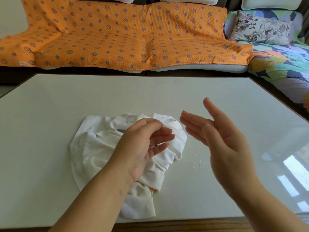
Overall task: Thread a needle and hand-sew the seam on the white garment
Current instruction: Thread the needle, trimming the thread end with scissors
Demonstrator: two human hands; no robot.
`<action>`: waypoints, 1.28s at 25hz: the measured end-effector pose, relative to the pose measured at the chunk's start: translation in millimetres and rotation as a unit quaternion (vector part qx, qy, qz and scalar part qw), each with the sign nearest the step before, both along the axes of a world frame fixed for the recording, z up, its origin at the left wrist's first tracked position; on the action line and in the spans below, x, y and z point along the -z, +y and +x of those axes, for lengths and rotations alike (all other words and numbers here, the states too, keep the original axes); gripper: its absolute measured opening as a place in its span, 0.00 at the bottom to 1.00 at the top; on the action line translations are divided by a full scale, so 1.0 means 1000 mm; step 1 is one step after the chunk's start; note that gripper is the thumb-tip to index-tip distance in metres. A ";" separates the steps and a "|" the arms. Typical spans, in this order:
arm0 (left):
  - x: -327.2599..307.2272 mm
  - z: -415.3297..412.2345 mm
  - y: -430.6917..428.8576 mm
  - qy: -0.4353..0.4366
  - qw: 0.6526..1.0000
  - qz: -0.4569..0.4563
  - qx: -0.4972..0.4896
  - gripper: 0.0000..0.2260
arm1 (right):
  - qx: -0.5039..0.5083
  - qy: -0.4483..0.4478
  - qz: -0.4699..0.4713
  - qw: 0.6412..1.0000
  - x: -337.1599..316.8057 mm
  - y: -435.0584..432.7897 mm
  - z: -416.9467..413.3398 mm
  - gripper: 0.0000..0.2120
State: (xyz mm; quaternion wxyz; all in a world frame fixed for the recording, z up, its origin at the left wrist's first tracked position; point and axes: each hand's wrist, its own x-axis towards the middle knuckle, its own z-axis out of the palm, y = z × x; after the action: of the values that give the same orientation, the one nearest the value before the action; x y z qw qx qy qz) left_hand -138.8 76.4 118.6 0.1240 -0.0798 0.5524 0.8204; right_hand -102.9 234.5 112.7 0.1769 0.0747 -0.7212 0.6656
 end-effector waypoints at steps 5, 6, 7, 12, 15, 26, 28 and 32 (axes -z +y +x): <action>0.001 0.004 -0.002 0.114 0.982 -0.150 0.014 0.06 | 0.002 -0.018 -0.057 0.998 -0.012 0.007 0.000 0.22; -0.002 0.007 -0.002 0.138 0.974 -0.169 0.056 0.05 | 0.001 -0.018 -0.064 0.998 -0.013 0.008 0.000 0.22; -0.004 0.010 -0.001 0.150 0.969 -0.172 0.098 0.04 | -0.003 -0.018 -0.071 0.997 -0.013 0.008 0.000 0.21; -0.002 0.012 0.005 0.172 0.949 -0.183 0.191 0.08 | -0.019 -0.019 -0.101 0.995 -0.015 0.010 0.000 0.20; -0.001 0.009 0.005 0.171 0.956 -0.160 0.178 0.04 | -0.014 -0.026 -0.101 0.994 -0.017 0.011 0.000 0.19; -0.003 -0.002 -0.008 0.111 0.987 -0.008 0.119 0.04 | 0.109 -0.044 0.122 0.985 -0.021 0.024 -0.001 0.11; -0.003 -0.002 -0.010 0.107 0.987 -0.010 0.117 0.04 | 0.117 -0.064 0.159 0.978 -0.022 0.027 -0.002 0.10; -0.004 -0.001 -0.010 0.115 0.983 -0.041 0.135 0.05 | 0.099 -0.105 0.257 0.956 -0.034 0.031 0.003 0.10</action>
State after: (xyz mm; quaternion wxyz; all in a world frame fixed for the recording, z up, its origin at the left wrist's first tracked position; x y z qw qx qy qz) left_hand -139.5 66.0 122.3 0.1662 0.0850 0.6018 0.7765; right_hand -99.8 265.3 146.4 0.1397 -0.0242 -0.8861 0.4413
